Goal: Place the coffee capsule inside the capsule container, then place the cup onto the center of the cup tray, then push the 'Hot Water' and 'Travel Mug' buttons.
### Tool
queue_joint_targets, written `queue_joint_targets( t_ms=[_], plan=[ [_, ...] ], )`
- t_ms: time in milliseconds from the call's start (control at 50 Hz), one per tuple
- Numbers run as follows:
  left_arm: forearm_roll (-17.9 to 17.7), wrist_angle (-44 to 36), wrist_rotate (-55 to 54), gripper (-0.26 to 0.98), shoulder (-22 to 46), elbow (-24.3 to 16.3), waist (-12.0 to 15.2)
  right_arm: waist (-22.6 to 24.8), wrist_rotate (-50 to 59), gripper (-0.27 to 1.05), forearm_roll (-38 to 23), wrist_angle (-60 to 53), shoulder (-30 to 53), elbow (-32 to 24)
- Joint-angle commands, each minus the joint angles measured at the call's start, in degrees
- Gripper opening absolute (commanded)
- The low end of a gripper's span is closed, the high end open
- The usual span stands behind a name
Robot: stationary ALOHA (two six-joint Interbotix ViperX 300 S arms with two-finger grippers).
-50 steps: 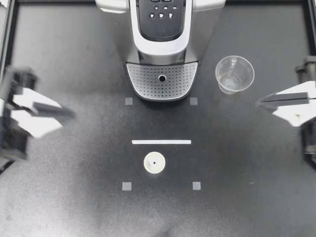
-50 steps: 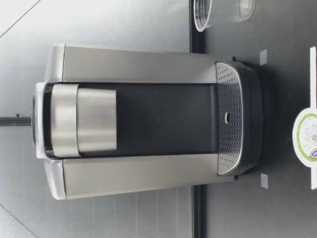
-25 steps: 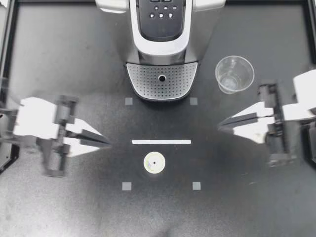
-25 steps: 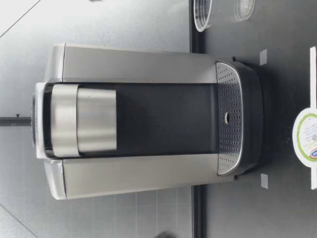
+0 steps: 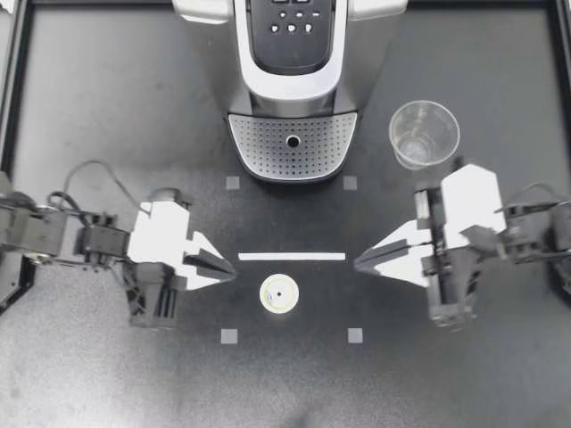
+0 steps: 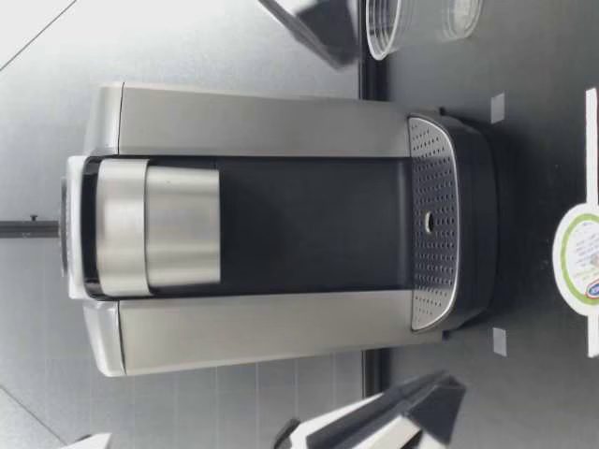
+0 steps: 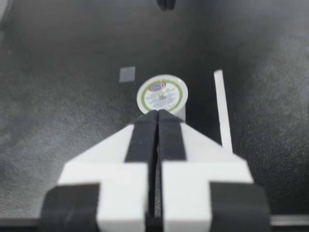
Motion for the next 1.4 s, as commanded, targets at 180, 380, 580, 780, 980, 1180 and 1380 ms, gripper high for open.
queue_joint_targets(
  t_ms=[180, 380, 580, 780, 980, 1180, 1380],
  plan=[
    [-0.1, -0.4, -0.1, 0.75, 3.1, -2.5, -0.2, 0.5, 0.1, 0.09, -0.1, -0.1, 5.4, -4.2],
    [-0.1, -0.4, 0.0, 0.79, 7.3, -4.9, -0.2, 0.9, 0.0, 0.09, -0.1, 0.9, 9.5, -6.9],
    [-0.1, -0.4, 0.6, 0.79, 10.5, -7.3, -0.4, 1.4, 0.0, 0.09, -0.1, 3.4, 13.1, -9.4],
    [-0.1, -0.4, 0.8, 0.79, 12.9, -8.8, -0.8, 1.4, -0.1, 0.09, -0.1, 5.3, 15.8, -11.7],
    [-0.1, -0.4, 0.9, 0.79, 14.2, -10.0, -0.9, 1.4, -0.3, 0.09, -0.1, 5.9, 18.2, -13.4],
    [0.0, -0.6, 0.9, 0.79, 15.4, -11.0, -0.9, 1.4, -0.4, 0.09, -0.1, 5.9, 19.6, -14.3],
    [-0.1, -0.8, 0.9, 0.79, 16.4, -11.7, -0.9, 1.4, -0.4, 0.09, -0.2, 6.1, 20.5, -14.9]
  ],
)
